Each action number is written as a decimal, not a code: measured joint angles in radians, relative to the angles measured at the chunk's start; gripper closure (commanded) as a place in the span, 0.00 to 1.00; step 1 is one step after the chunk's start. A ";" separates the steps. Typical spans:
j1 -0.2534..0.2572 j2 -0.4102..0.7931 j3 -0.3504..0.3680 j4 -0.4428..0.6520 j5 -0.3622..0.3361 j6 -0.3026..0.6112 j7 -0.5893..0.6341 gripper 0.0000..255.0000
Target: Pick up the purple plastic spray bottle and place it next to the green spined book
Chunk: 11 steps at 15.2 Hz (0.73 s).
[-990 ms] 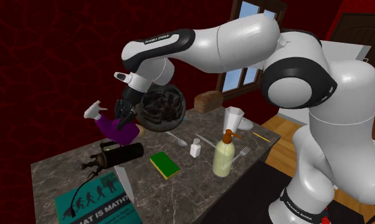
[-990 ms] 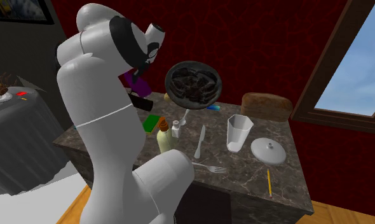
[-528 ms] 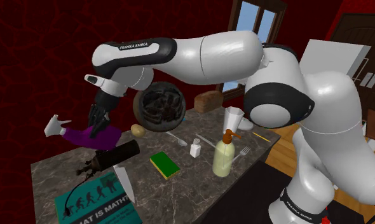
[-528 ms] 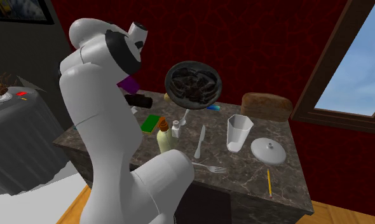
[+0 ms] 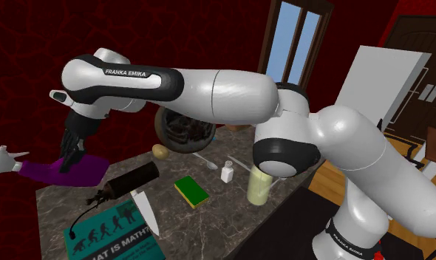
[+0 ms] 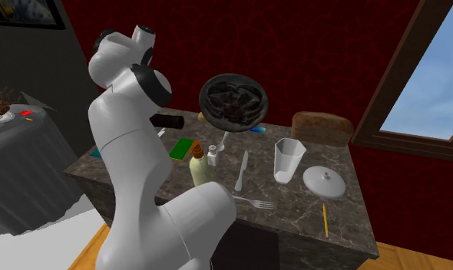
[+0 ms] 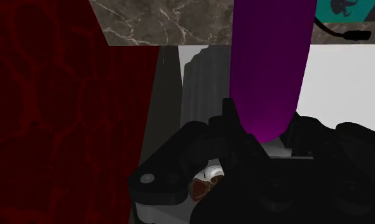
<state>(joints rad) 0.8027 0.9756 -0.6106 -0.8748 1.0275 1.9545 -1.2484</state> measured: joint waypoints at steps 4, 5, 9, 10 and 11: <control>-0.030 0.080 0.014 0.124 0.002 -0.011 0.050 1.00; -0.030 0.086 0.016 0.122 0.004 -0.004 0.046 1.00; -0.021 0.098 0.023 0.090 0.015 0.030 0.020 1.00; -0.019 0.099 0.025 0.078 0.018 0.039 0.012 1.00; -0.016 0.101 0.026 0.071 0.021 0.047 0.008 1.00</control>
<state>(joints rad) 0.7870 1.0770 -0.5841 -0.8033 1.0480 2.0012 -1.2406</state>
